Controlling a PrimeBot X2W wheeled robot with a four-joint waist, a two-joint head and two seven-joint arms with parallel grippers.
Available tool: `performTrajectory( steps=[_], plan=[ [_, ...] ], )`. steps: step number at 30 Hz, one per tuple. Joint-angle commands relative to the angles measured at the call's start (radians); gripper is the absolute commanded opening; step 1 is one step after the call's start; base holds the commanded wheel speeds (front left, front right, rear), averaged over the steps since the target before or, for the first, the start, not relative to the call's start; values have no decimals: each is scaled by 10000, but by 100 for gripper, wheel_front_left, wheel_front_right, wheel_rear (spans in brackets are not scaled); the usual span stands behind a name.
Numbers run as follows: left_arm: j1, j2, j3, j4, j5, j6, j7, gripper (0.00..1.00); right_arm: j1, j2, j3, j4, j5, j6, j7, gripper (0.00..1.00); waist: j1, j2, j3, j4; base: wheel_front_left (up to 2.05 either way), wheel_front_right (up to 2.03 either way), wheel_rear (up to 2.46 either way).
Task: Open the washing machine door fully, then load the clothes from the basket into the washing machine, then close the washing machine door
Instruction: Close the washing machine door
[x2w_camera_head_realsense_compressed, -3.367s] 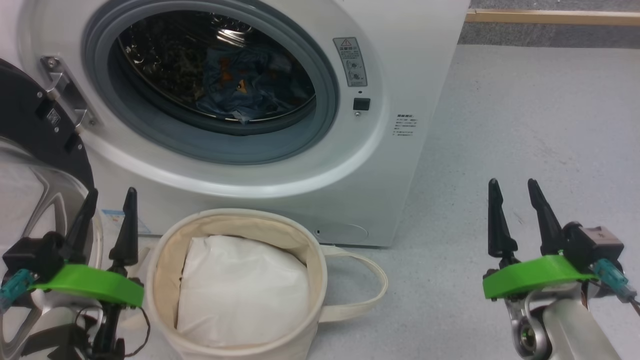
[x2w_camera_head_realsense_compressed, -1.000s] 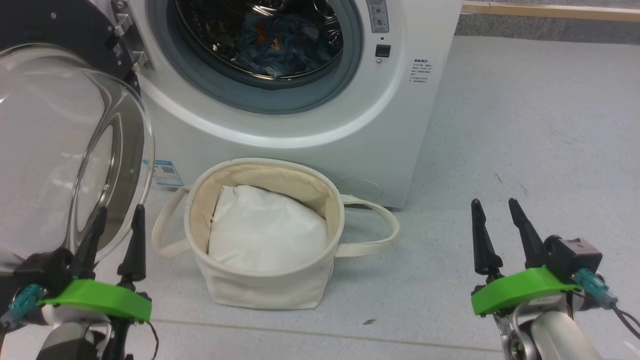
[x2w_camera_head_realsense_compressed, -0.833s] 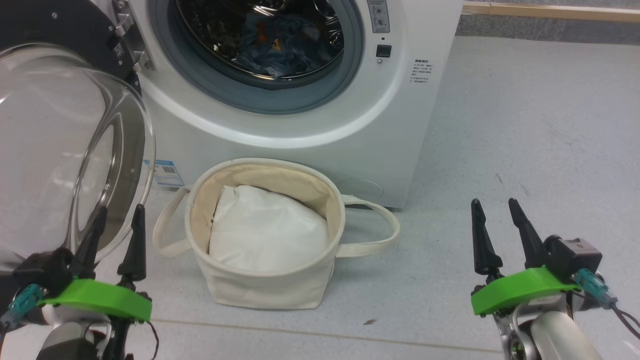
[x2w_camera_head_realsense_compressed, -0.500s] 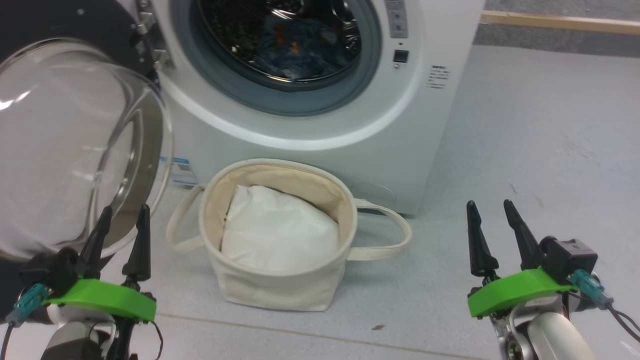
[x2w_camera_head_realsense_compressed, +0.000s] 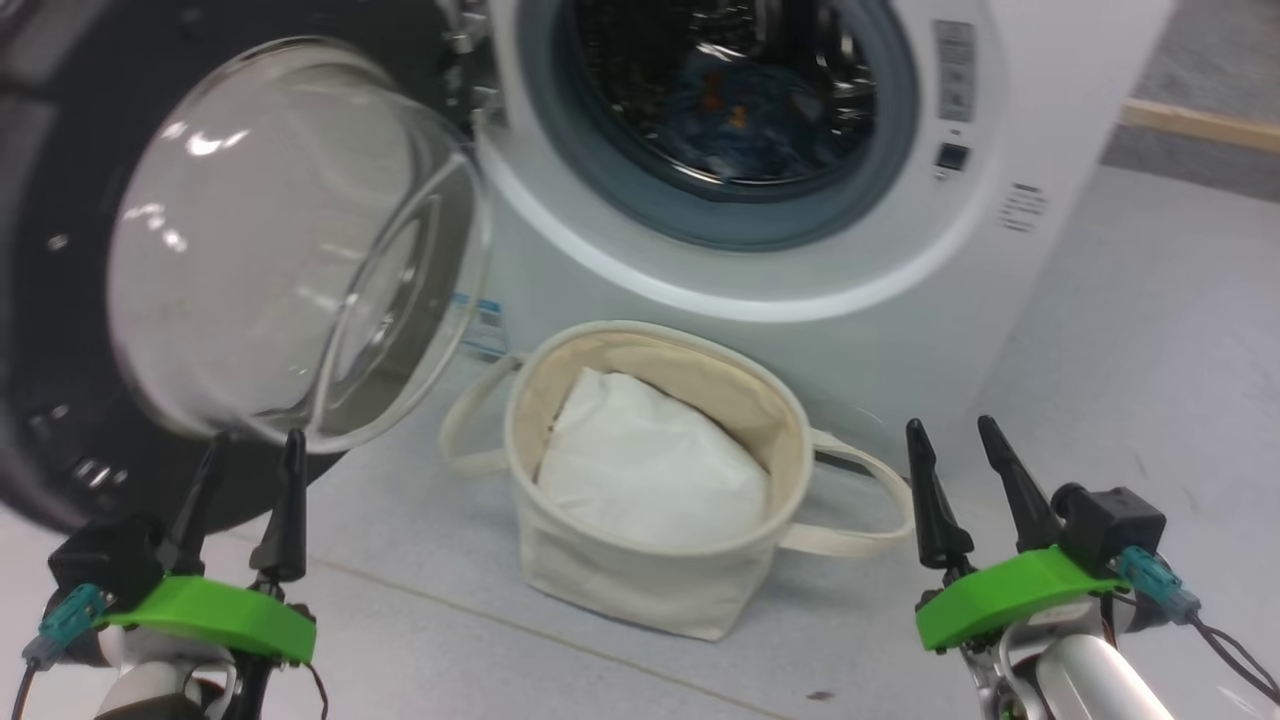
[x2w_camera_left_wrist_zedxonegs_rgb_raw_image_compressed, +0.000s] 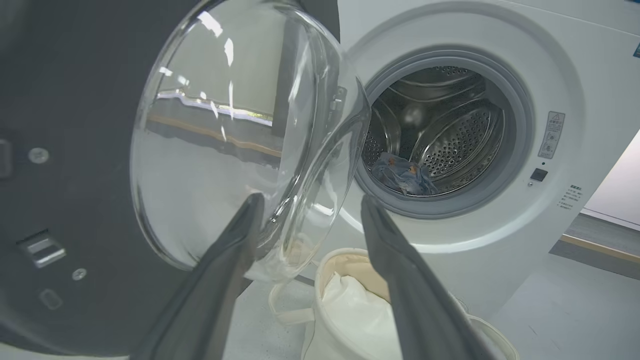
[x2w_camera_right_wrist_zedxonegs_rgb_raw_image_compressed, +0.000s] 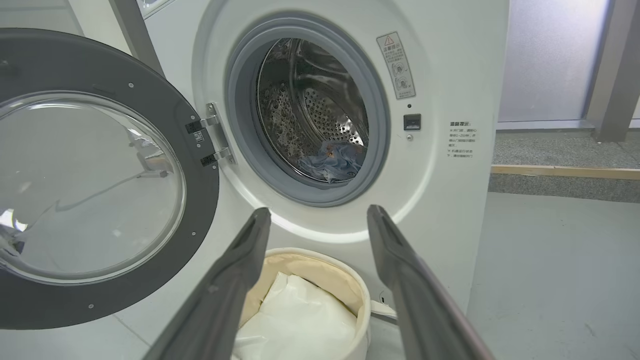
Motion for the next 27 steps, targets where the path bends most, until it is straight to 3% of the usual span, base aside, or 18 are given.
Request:
performTrajectory(
  steps=[1, 7, 14, 18, 27],
  plan=[
    [-310, 227, 399, -291, 59, -58, -57, 100, -244, -114, 185, -276, 58, 73, -122, 100, 0, 0, -83, 441, 0, 0, 0],
    [-291, 83, 673, -183, 39, -56, -57, 100, -205, -136, 266, -216, 117, 73, -122, 100, 0, 0, -152, 1244, 0, 0, 0],
    [-334, -144, 1454, -16, 750, 90, -57, 100, -151, -82, 270, -217, 155, 73, -122, 100, 0, 0, -201, 2290, 0, 0, 0],
    [-215, -185, 1894, -100, 1069, 231, -57, 100, -256, 15, 508, -153, 194, 73, -122, 100, 0, 0, -182, 2469, 0, 0, 0],
    [95, -455, 2613, -572, 1325, 120, -57, 100, -796, 8, 1102, 128, 385, 73, -122, 100, 0, 0, -50, 2644, 0, 0, 0]
  ],
)
